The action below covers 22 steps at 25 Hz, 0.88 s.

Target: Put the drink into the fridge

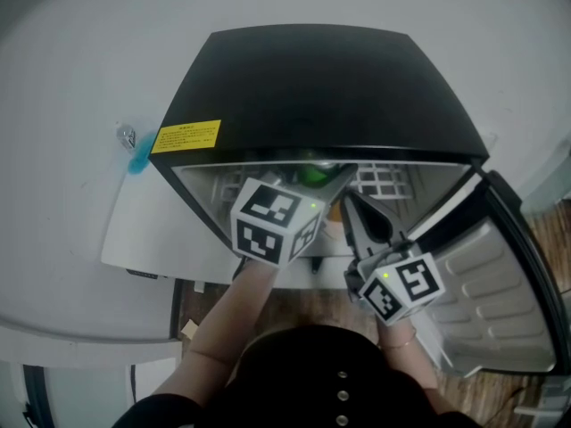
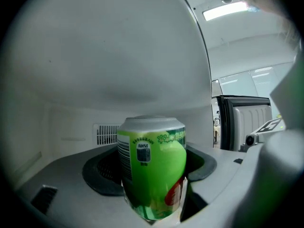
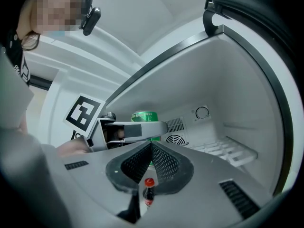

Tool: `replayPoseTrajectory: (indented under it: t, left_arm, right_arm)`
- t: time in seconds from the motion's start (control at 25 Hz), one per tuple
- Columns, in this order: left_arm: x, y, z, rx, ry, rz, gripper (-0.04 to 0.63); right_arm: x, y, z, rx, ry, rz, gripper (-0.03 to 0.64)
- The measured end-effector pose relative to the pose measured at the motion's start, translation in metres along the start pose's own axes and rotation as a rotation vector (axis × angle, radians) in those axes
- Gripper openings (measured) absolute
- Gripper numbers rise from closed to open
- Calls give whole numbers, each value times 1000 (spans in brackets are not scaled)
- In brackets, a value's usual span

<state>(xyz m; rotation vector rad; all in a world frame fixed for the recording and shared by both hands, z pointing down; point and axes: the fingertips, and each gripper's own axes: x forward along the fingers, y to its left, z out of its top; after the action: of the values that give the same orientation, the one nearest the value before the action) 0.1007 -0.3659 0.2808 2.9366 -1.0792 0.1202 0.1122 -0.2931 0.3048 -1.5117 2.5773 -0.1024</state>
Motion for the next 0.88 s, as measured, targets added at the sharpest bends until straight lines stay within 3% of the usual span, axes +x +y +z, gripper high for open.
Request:
replayPoseTrajectory:
  t: [0.32, 0.88]
  left_arm:
    - [4, 4, -2, 5, 14, 26, 347]
    - [0, 8, 2, 17, -33, 92, 348]
  right_arm:
    - [2, 1, 1, 0, -4, 0, 9]
    - [3, 9, -2, 0, 9, 6, 9]
